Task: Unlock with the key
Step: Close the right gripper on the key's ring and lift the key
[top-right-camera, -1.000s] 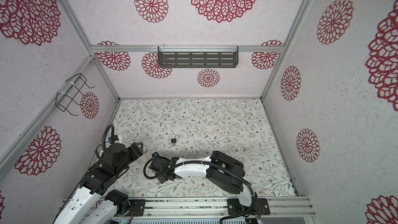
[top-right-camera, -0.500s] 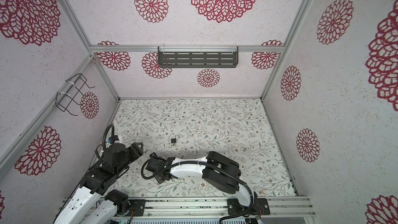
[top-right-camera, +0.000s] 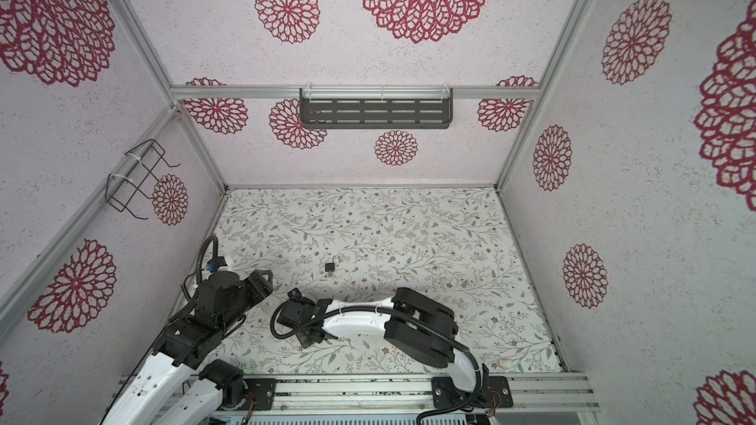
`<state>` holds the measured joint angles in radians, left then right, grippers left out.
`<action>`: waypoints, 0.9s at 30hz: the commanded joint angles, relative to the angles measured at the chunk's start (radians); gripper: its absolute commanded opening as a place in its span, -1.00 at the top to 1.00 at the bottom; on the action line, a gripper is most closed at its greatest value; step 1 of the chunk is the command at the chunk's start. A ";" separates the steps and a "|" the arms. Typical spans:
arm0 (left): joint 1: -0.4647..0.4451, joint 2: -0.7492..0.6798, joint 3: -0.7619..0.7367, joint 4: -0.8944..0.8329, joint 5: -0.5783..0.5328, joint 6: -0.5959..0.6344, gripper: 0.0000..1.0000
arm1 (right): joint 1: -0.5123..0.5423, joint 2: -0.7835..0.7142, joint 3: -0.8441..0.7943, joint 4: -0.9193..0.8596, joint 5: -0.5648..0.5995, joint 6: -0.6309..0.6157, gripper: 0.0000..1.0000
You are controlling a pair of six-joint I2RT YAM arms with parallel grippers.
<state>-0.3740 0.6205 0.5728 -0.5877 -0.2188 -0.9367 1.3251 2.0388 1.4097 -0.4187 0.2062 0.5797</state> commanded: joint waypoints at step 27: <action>0.012 0.019 -0.014 0.098 0.081 -0.057 -0.45 | -0.057 -0.280 -0.262 0.181 0.036 -0.055 0.97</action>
<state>-0.3737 0.6353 0.5728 -0.5312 -0.1635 -0.9741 1.2881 1.8427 1.1748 -0.3031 0.2325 0.5671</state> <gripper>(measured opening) 0.725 0.046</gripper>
